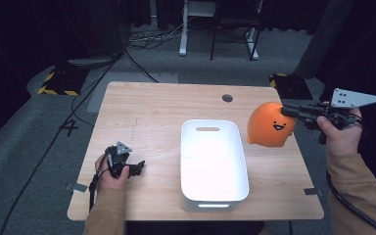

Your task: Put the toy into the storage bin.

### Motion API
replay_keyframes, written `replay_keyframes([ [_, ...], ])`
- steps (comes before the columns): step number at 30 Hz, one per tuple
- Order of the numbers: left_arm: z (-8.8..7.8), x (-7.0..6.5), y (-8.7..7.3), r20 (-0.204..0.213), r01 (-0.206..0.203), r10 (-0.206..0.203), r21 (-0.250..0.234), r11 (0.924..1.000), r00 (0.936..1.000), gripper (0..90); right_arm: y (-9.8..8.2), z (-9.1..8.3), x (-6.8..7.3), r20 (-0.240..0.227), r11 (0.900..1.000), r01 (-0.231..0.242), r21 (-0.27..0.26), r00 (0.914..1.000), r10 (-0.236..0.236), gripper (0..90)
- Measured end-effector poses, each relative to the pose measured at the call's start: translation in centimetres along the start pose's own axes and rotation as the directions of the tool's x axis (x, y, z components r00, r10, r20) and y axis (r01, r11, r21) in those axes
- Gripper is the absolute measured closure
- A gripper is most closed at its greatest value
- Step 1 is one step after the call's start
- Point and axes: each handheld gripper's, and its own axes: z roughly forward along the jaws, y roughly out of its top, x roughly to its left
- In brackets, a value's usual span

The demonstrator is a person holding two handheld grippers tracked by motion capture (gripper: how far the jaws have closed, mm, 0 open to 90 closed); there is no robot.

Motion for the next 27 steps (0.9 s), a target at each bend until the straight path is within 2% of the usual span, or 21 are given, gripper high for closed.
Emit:
replay_keyframes([
  [7, 0.0, 0.0, 0.0, 0.000, 0.000, 0.000, 0.000, 1.0000, 1.0000, 12.6, 1.9, 1.7, 0.5, -0.049, 0.999, 0.038, -0.031, 0.9980, -0.040, 82.9],
  [12, 0.0, 0.0, 0.0, 0.000, -0.001, 0.001, 0.001, 1.0000, 1.0000, 12.6, 3.3, 3.7, 1.1, -0.089, 0.998, 0.057, -0.036, 0.9942, -0.060, 82.9],
  [27, 0.0, 0.0, 0.0, -0.002, 0.001, -0.001, -0.005, 1.0000, 1.0000, 12.6, 5.0, 7.5, 2.3, -0.136, 0.997, 0.063, -0.034, 0.9885, -0.067, 82.9],
])
